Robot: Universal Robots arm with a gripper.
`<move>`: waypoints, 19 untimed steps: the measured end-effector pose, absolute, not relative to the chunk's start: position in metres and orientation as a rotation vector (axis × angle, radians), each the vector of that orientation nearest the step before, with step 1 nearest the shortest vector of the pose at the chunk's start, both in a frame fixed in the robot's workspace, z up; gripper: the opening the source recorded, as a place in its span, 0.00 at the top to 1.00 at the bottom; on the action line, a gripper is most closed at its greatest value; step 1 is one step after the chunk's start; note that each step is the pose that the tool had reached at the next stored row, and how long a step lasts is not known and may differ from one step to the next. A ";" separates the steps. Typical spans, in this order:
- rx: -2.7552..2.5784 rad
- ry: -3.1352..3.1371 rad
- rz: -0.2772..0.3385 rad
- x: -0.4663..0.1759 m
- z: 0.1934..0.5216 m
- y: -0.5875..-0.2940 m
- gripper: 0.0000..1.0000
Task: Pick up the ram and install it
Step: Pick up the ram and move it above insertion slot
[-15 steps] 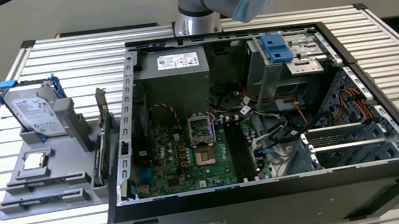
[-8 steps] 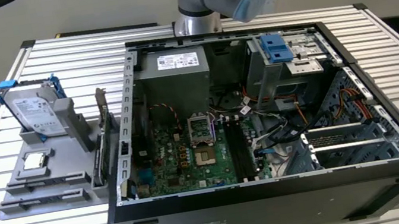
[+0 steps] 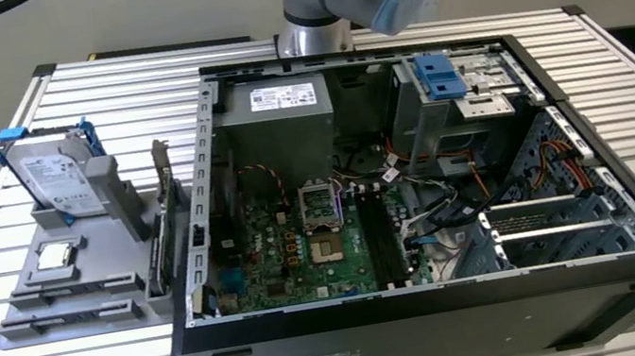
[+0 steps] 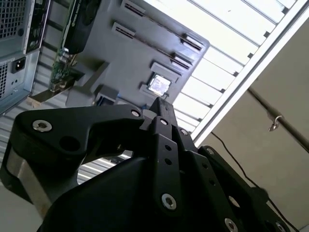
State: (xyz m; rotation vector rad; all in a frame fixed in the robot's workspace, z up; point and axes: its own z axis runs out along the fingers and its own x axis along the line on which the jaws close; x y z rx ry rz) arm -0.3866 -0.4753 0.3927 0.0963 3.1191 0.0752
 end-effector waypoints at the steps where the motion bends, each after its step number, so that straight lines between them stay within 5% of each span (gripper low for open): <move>1: 0.096 3.119 0.075 -0.387 0.393 -0.476 1.00; 19: 0.017 3.122 0.076 -0.387 0.393 -0.484 1.00</move>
